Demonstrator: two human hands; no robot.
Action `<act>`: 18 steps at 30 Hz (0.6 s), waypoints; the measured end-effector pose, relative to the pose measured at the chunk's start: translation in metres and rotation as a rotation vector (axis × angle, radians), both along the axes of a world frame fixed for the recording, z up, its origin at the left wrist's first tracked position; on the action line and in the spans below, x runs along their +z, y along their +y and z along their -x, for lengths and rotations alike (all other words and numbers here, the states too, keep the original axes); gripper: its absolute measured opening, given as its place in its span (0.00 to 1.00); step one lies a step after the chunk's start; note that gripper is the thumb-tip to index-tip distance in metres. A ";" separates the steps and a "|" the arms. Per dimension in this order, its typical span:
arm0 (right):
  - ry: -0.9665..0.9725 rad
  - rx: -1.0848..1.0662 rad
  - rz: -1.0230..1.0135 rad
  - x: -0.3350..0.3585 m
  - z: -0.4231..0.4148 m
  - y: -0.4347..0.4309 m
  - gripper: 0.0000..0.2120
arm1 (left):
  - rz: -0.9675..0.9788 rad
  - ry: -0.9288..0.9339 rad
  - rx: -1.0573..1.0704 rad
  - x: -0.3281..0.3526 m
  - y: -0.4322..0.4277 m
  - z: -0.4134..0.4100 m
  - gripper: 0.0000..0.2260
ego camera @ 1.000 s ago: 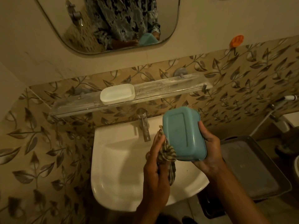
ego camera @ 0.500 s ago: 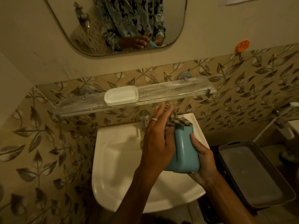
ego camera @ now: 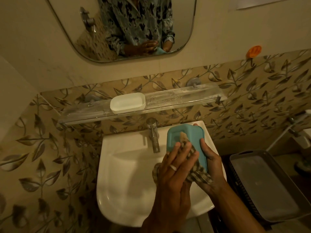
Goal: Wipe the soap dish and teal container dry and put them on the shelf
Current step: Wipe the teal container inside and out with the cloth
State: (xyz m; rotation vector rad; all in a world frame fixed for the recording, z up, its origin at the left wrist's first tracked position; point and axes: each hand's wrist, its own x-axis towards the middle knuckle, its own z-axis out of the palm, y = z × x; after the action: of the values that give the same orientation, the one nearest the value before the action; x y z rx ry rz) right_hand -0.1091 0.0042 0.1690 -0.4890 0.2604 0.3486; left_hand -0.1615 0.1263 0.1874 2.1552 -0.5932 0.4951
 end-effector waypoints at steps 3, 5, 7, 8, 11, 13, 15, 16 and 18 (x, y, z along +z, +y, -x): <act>-0.011 0.012 -0.043 -0.002 0.009 0.004 0.21 | -0.161 -0.084 -0.078 0.012 0.001 -0.012 0.23; -0.062 -0.015 0.025 -0.006 0.015 0.008 0.13 | -0.216 -0.072 -0.110 0.022 0.000 -0.025 0.23; -0.045 -0.024 0.042 -0.011 0.018 0.011 0.14 | -0.215 -0.010 -0.106 0.029 -0.001 -0.042 0.22; -0.022 -0.017 0.046 -0.013 0.018 0.012 0.14 | -0.194 0.032 -0.092 0.031 0.000 -0.051 0.22; 0.022 0.025 0.058 -0.014 0.019 0.013 0.18 | -0.067 0.159 -0.009 0.033 0.005 -0.074 0.21; 0.014 0.036 0.083 -0.013 0.019 0.012 0.19 | 0.044 0.251 0.041 0.029 0.009 -0.081 0.19; -0.007 0.031 0.102 -0.012 0.019 0.009 0.20 | 0.171 0.343 0.065 0.022 0.014 -0.080 0.18; -0.014 0.021 0.100 -0.011 0.019 0.007 0.20 | 0.218 0.385 0.073 0.017 0.016 -0.077 0.19; -0.023 0.000 0.086 -0.009 0.016 0.004 0.20 | 0.288 0.455 0.075 0.008 0.020 -0.066 0.21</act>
State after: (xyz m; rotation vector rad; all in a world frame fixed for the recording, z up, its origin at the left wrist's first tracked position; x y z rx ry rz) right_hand -0.1247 0.0080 0.1603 -0.5769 0.2539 0.3327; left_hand -0.0954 0.1466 0.1956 1.9284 -0.1754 0.1079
